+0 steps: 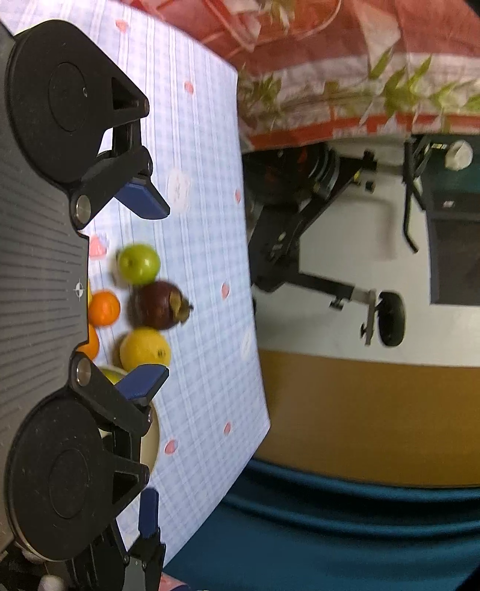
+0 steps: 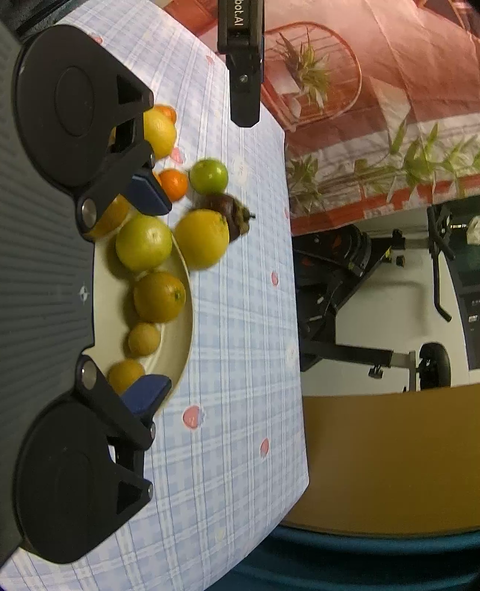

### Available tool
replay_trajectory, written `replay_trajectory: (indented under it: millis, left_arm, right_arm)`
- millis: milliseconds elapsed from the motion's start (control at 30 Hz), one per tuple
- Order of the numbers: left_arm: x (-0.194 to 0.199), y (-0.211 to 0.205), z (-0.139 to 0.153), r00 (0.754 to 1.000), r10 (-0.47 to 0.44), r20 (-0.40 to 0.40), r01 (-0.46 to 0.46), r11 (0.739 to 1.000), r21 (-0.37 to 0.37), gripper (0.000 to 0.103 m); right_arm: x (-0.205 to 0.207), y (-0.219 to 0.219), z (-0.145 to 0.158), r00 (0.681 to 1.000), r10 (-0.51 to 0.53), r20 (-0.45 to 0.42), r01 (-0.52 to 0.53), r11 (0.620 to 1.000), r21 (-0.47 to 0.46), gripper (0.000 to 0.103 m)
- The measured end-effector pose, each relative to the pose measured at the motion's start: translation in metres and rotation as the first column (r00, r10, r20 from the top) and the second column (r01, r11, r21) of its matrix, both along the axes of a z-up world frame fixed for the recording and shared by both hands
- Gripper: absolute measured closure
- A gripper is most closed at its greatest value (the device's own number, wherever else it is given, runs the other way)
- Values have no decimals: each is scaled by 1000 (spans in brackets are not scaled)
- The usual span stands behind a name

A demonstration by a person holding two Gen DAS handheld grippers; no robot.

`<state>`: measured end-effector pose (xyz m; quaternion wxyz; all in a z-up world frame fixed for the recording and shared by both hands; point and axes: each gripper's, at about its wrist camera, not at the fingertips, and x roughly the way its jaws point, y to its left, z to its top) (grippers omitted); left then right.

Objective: Organize fruits
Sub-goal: 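Open the left tool over the plate while the right tool releases its longan, then move the left tool toward the large yellow lemon beside the plate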

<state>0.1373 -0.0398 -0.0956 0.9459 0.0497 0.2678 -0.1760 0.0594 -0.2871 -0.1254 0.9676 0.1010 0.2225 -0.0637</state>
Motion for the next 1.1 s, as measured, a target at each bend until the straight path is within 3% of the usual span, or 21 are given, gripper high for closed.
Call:
replay_trajectory:
  millis: [67, 400, 633, 933, 1100]
  left_arm:
    - [-6, 5, 1, 999, 30, 18, -31, 999, 13, 14]
    - [-29, 35, 10, 993, 109, 50, -109, 994, -3, 10]
    - [-33, 40, 8, 989, 140, 52, -138, 990, -30, 3]
    - [-28, 47, -2, 986, 163, 25, -161, 985, -55, 0]
    - [-23, 50, -10, 982, 189, 13, -189, 981, -36, 0]
  right_arm:
    - [-2, 6, 1, 1000, 2, 18, -2, 1000, -3, 0]
    - [-4, 26, 4, 998, -14, 65, 16, 999, -34, 0]
    - [0, 37, 9, 989, 120, 82, -121, 993, 9, 0]
    - [13, 42, 20, 979, 127, 160, -135, 990, 41, 0]
    - [23, 46, 17, 978, 156, 135, -165, 985, 53, 0]
